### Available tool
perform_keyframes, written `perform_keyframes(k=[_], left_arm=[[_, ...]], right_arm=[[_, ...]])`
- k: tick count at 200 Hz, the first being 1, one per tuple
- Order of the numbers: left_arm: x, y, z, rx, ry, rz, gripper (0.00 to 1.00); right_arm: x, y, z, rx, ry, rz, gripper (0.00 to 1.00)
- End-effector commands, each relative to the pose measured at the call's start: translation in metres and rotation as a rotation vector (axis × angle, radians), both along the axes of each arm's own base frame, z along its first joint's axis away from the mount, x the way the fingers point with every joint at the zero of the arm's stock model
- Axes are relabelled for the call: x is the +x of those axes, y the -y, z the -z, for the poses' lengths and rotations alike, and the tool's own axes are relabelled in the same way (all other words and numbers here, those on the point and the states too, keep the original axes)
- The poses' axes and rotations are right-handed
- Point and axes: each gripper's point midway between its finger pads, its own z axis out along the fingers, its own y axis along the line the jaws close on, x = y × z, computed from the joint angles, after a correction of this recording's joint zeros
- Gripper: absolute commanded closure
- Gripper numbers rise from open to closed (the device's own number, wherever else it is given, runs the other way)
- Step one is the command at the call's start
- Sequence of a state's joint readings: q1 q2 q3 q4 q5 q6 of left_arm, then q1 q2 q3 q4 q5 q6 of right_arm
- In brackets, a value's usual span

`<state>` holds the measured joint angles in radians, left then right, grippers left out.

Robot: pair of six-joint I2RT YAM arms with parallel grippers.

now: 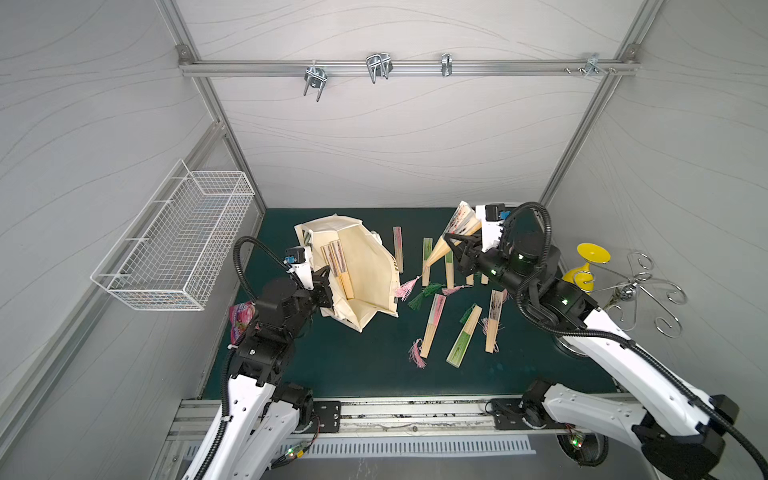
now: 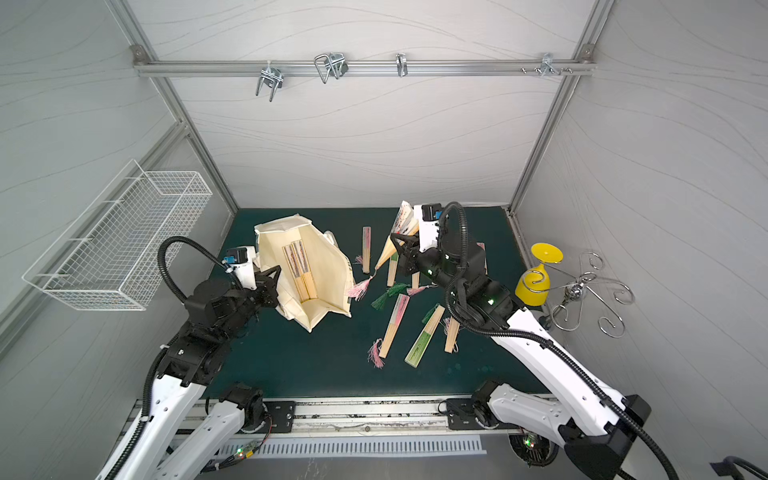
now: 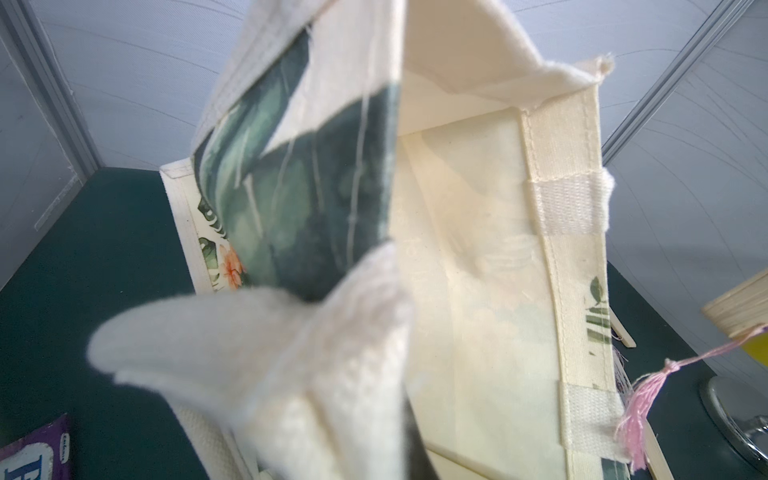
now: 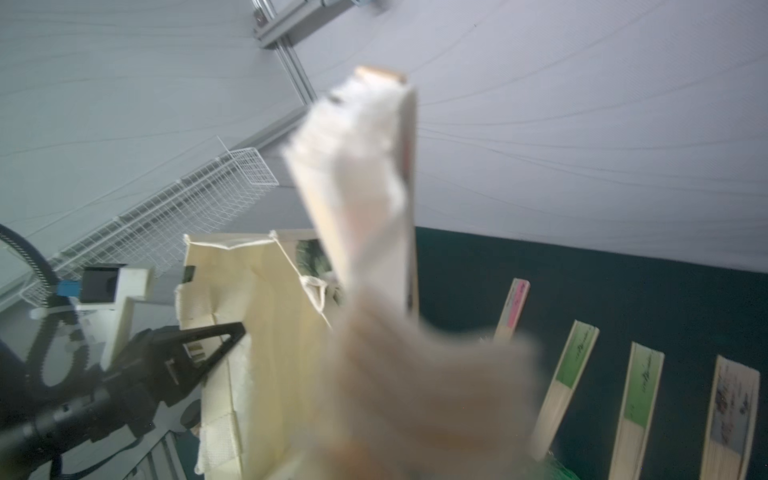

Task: Take out the folding fans from the tote bags
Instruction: Place the folding fan at the center of the board.

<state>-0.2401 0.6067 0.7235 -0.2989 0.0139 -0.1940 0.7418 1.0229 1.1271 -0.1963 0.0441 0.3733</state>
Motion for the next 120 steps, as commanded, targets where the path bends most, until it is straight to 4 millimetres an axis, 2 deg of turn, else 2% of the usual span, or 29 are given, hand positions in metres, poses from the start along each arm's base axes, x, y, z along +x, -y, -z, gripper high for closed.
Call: perform_keyframes(k=[1, 33, 55, 120], left_arm=[[-0.002, -0.004, -0.045, -0.007, 0.138, -0.017, 1.00], [-0.005, -0.005, -0.052, -0.014, 0.159, -0.017, 1.00], [-0.006, -0.004, -0.054, -0.016, 0.164, -0.011, 1.00], [-0.007, -0.001, -0.055, -0.036, 0.167, 0.003, 1.00]], right_arm=[[-0.006, 0.002, 0.051, -0.055, -0.201, -0.006, 0.87], [-0.008, -0.013, 0.108, -0.118, -0.379, -0.048, 0.87], [-0.015, -0.035, 0.142, -0.103, -0.506, -0.128, 0.87], [-0.043, -0.121, 0.199, -0.051, -0.693, -0.377, 0.88]])
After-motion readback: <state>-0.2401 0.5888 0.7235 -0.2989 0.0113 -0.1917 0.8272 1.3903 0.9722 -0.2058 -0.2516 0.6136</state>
